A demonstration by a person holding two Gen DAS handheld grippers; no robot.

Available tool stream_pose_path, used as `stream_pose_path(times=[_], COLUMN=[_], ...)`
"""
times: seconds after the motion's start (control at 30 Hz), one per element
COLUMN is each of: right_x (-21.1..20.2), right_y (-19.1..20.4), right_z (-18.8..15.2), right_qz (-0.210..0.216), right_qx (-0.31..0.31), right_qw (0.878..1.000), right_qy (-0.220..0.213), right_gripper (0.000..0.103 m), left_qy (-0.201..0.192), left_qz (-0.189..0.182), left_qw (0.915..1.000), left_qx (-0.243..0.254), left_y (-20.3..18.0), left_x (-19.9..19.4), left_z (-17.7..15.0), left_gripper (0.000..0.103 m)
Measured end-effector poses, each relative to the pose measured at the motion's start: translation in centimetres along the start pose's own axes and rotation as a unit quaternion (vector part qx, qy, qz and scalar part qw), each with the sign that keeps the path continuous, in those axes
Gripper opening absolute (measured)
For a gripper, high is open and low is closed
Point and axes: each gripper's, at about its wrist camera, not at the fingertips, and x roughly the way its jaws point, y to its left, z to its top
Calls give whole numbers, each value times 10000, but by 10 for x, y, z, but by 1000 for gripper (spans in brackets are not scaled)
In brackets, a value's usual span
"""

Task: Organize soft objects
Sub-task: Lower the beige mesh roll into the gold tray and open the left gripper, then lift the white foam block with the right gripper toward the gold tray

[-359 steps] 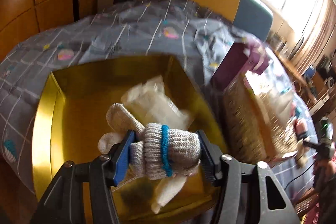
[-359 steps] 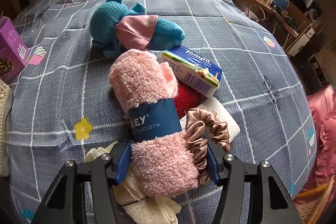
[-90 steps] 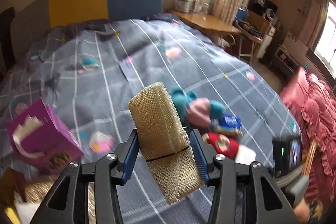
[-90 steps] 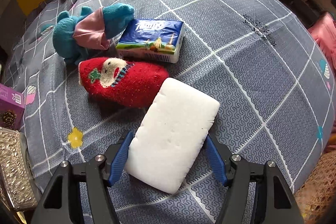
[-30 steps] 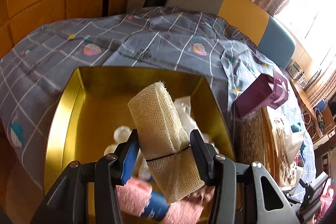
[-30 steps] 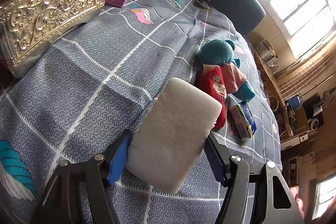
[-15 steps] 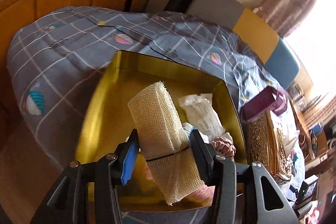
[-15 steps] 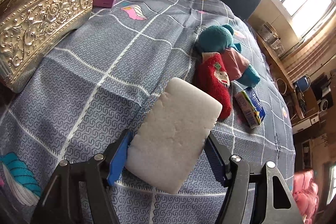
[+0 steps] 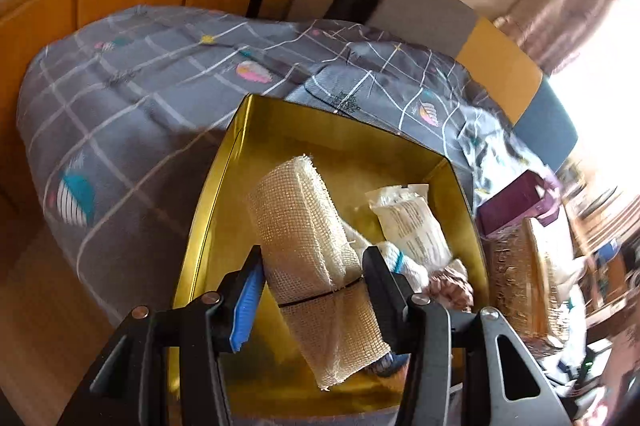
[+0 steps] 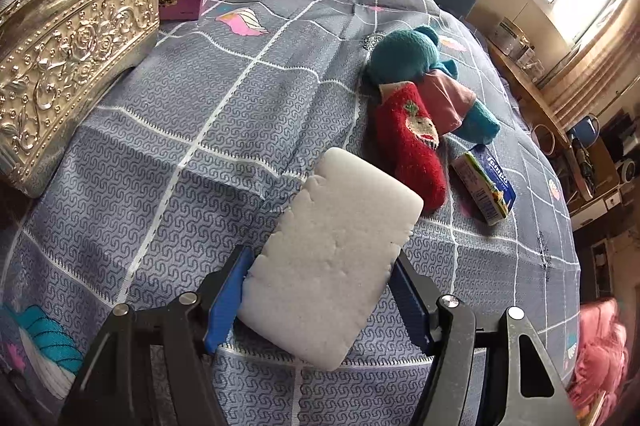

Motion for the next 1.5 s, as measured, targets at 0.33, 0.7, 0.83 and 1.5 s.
stream_pose_path(times=[0.33, 0.7, 0.83, 1.5], right_x=[5, 11, 15, 32], right_y=[-8, -16, -24, -55], right_z=[1, 3, 3, 22], right_qz=[111, 237, 419, 872], right_qx=[304, 557, 852, 1755], right_qw=[9994, 9980, 9951, 9788], right_qy=[83, 168, 276, 591], right_gripper=[69, 70, 70, 68], left_qy=[265, -114, -240, -633], left_qz=[434, 704, 688, 317], left_qw=[9984, 9942, 9902, 9697], left_qx=[249, 809, 1193, 2338], left_y=[-12, -31, -50, -115], left_x=[36, 5, -9, -41], left_z=[16, -17, -31, -72], left_gripper=[84, 84, 84, 84])
